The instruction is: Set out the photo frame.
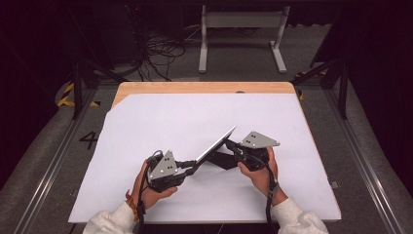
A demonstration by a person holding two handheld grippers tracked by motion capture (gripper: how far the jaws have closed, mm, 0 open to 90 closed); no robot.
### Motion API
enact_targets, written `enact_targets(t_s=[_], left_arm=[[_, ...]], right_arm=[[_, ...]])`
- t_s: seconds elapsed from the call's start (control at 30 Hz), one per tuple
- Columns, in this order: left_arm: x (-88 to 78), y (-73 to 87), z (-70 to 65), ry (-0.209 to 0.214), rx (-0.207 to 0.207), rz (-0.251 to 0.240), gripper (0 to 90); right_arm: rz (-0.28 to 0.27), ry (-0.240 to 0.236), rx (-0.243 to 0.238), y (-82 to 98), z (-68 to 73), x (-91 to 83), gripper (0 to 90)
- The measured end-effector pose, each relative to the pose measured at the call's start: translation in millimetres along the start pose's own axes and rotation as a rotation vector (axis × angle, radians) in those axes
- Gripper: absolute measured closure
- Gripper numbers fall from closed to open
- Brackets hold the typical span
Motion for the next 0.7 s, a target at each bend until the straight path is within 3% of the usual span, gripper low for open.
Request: enact_targets(t_s=[0.7], left_arm=[[15.7, 1.8, -6.5, 0.021, -0.006, -0.003, 79.5]], right_arm=[[0.009, -0.031, -0.002, -6.4, 0.3, 21.2, 89.5]])
Point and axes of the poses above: each handheld gripper's, and its own axes: x roughly forward along the jaws, y roughly out of its underside, z roughly to its left, the point moved 3 cm from there along x, roughly forward along the jaws, and after that the axes turned 11 degrees about -z, right-handed, at the moved point
